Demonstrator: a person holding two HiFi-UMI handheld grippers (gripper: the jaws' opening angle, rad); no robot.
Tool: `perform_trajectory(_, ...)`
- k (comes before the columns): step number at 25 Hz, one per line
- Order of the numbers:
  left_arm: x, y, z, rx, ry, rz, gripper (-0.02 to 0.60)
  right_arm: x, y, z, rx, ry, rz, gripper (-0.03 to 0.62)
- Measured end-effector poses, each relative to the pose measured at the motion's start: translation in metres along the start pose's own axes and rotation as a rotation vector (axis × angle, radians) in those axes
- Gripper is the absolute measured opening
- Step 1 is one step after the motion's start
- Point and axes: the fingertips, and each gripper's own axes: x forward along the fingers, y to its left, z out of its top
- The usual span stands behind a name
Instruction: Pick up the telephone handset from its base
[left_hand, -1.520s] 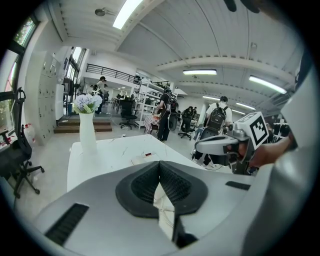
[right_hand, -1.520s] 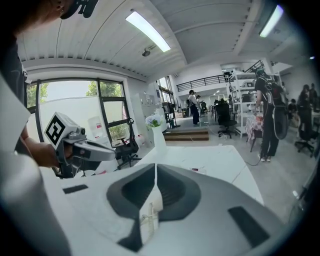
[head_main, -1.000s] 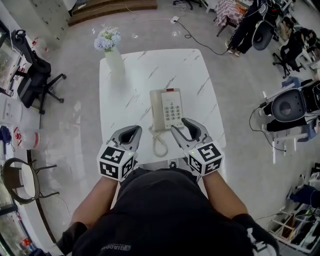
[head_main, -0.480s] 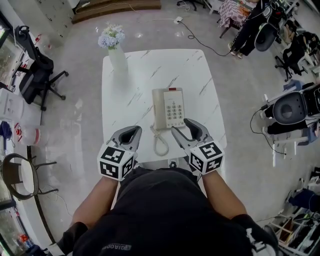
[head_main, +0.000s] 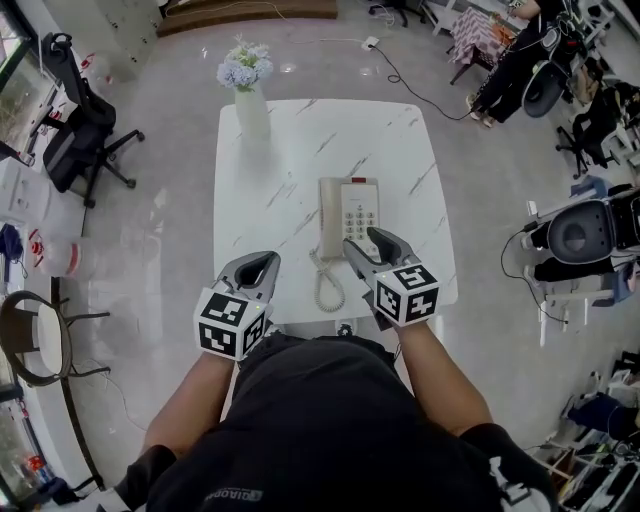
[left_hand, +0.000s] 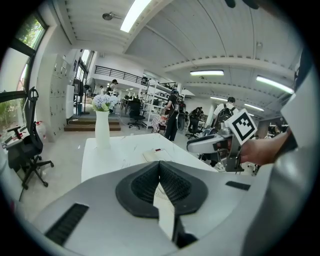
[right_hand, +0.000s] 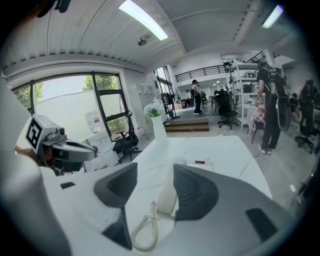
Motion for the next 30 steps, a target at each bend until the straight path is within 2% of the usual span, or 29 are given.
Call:
perform_trajectory(16, -0.028, 0.049, -0.021, -0.075, -0.014, 0.048, 0.003, 0.127, -0.027, -0.035, -0.072, 0.201, -0.164, 0.225)
perform_trajectory(24, -0.036, 0.067, -0.029, -0.102, -0.014, 0.062, 0.002, 0.153, -0.055, -0.061, 0.009, 0.292, -0.278, 0.225)
perform_trajectory(30, -0.036, 0.074, -0.032, -0.114, -0.008, 0.064, 0.002, 0.163, -0.058, -0.067, 0.059, 0.320, -0.285, 0.225)
